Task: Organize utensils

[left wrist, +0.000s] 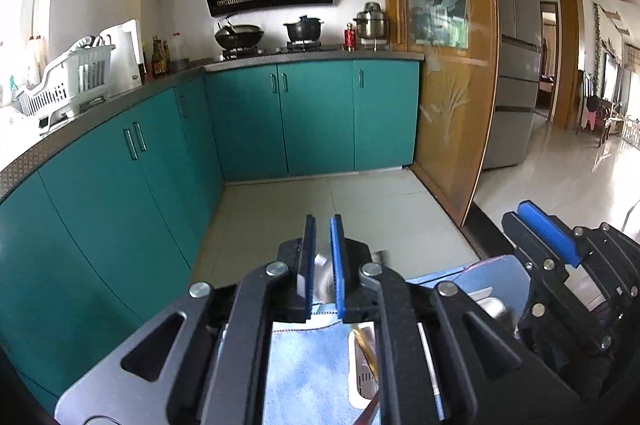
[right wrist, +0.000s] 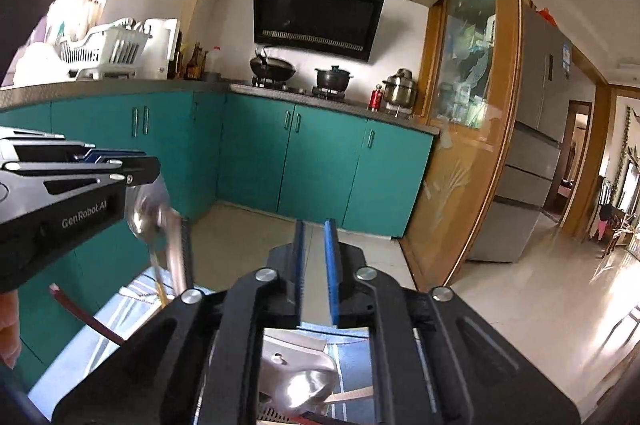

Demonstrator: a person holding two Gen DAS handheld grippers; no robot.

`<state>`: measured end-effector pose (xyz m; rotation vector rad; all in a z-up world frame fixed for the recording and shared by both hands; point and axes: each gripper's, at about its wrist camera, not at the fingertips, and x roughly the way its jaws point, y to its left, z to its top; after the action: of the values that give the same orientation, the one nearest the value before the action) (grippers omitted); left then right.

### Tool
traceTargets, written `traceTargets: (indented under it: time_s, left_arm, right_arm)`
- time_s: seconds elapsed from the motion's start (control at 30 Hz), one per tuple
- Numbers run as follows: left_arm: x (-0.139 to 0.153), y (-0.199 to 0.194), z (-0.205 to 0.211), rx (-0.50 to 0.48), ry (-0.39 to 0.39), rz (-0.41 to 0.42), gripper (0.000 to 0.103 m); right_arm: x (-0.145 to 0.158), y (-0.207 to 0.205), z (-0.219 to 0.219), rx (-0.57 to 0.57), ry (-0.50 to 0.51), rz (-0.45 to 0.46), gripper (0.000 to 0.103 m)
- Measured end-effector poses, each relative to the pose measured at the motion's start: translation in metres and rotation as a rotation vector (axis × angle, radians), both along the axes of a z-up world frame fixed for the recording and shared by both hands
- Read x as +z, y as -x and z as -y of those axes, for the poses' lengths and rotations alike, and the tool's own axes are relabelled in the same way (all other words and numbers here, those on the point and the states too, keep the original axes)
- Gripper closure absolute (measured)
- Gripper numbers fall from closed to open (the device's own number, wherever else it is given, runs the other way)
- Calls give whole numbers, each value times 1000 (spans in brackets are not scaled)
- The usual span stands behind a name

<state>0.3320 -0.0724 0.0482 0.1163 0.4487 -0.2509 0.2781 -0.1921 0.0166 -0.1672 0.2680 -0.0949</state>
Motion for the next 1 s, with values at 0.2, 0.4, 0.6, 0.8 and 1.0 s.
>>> traceTargets:
  time_s: [0.2, 0.4, 0.6, 0.8, 1.0]
  left_arm:
    - [23, 28, -28, 5, 70, 45, 88]
    - [28, 87, -56, 30, 86, 107, 40]
    - [-10, 157, -72, 137, 24, 160, 7]
    - [-49, 213, -88, 141, 67, 107, 4]
    - [-58, 243, -82, 127, 97, 98, 4]
  right_arm:
    - [30, 37, 2, 28, -37, 37, 82]
    - [55, 104, 14, 97, -182, 74, 32]
    - [22, 167, 13, 102, -215, 21, 4]
    - [-38, 197, 14, -7, -262, -132, 3]
    - [-50, 217, -5, -31, -211, -162, 3]
